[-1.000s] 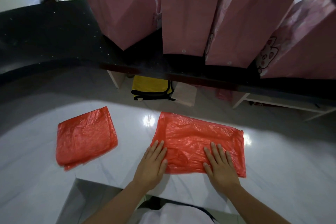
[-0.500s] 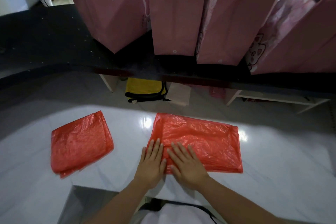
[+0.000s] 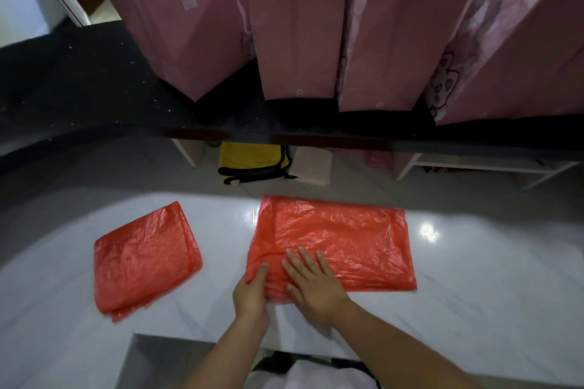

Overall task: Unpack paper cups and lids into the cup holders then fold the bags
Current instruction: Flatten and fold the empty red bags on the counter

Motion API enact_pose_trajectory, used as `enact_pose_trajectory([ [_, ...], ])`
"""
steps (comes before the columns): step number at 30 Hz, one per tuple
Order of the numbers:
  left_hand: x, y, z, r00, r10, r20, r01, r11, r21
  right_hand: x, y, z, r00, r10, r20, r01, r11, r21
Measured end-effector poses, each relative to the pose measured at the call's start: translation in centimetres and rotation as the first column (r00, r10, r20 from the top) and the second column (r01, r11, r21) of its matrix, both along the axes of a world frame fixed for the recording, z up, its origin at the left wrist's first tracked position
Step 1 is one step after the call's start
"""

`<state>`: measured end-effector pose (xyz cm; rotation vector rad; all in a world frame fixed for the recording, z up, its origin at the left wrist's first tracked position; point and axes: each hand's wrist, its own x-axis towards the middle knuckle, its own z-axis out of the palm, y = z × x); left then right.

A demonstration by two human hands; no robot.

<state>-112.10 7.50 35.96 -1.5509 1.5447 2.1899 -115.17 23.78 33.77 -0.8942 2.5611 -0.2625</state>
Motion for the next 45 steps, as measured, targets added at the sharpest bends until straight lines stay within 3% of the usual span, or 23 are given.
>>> enact_pose_trajectory([
  [6,-1.4,1.1,0.7,0.997,0.072,-0.036,-0.075,0.995,-0.063,-0.7,-0.8,0.5,0.998,-0.002,0.064,0.007,0.997,-0.083],
  [11,-1.9,1.4,1.1,0.997,0.040,-0.066,-0.051,0.983,-0.174,-0.4,0.5,1.0,0.995,-0.103,-0.010,0.101,0.987,-0.127],
  [17,-0.8,1.7,1.1,0.984,-0.154,-0.089,0.126,0.957,-0.263,-0.1,-0.5,0.4,0.995,0.041,0.089,-0.030,0.991,-0.128],
  [20,-0.5,1.3,0.8,0.986,-0.155,-0.064,0.129,0.946,-0.298,-0.1,-0.8,0.8,0.995,0.058,0.079,-0.046,0.988,-0.147],
  [22,-0.7,1.0,0.7,0.989,-0.139,-0.045,0.115,0.932,-0.345,0.0,-0.2,0.9,1.000,-0.013,-0.009,0.012,0.989,-0.149],
  [25,-1.1,0.4,1.9,0.987,-0.136,-0.087,0.090,0.911,-0.402,-0.5,1.9,0.8,0.927,-0.323,-0.191,0.307,0.946,-0.108],
  [28,-0.5,0.2,3.3,0.947,-0.288,-0.141,0.190,0.859,-0.476,-1.5,3.2,0.4,0.874,-0.462,-0.148,0.460,0.886,-0.055],
  [30,0.3,0.6,3.7,0.850,-0.492,-0.186,0.293,0.737,-0.609,-1.6,3.2,-0.6,0.876,-0.472,-0.099,0.471,0.882,-0.037],
  [31,0.6,0.8,3.8,0.777,-0.602,-0.184,0.321,0.631,-0.706,-1.8,3.0,-1.0,0.879,-0.467,-0.101,0.464,0.884,-0.053],
  [33,1.0,1.5,3.1,0.583,-0.807,-0.097,0.310,0.331,-0.891,-2.6,2.4,-1.2,0.879,-0.475,-0.032,0.470,0.876,-0.107],
  [34,1.0,2.0,2.9,0.495,-0.867,-0.057,0.275,0.218,-0.936,-2.9,2.2,-0.9,0.873,-0.479,0.094,0.488,0.860,-0.148],
  [36,0.9,3.4,2.5,0.385,-0.923,-0.003,0.187,0.081,-0.979,-3.4,2.6,1.9,0.856,-0.403,0.322,0.502,0.796,-0.338],
  [37,0.8,4.1,2.2,0.345,-0.938,0.044,0.156,0.011,-0.988,-3.4,3.7,2.5,0.825,-0.473,0.309,0.564,0.716,-0.411],
  [39,0.6,5.2,1.6,0.281,-0.944,0.174,0.112,-0.148,-0.983,-3.0,7.1,3.0,0.651,-0.726,0.222,0.716,0.489,-0.499],
  [41,0.4,6.3,0.9,0.246,-0.924,0.291,0.107,-0.273,-0.956,-2.1,10.0,2.9,0.615,-0.785,0.073,0.716,0.517,-0.470],
  [43,0.3,7.4,0.4,0.229,-0.903,0.365,0.113,-0.348,-0.931,-0.6,12.0,3.0,0.711,-0.673,0.204,0.665,0.550,-0.505],
  [45,-0.1,8.7,0.1,0.211,-0.877,0.431,0.144,-0.408,-0.901,0.2,13.0,2.7,0.749,-0.612,0.254,0.627,0.531,-0.570],
])
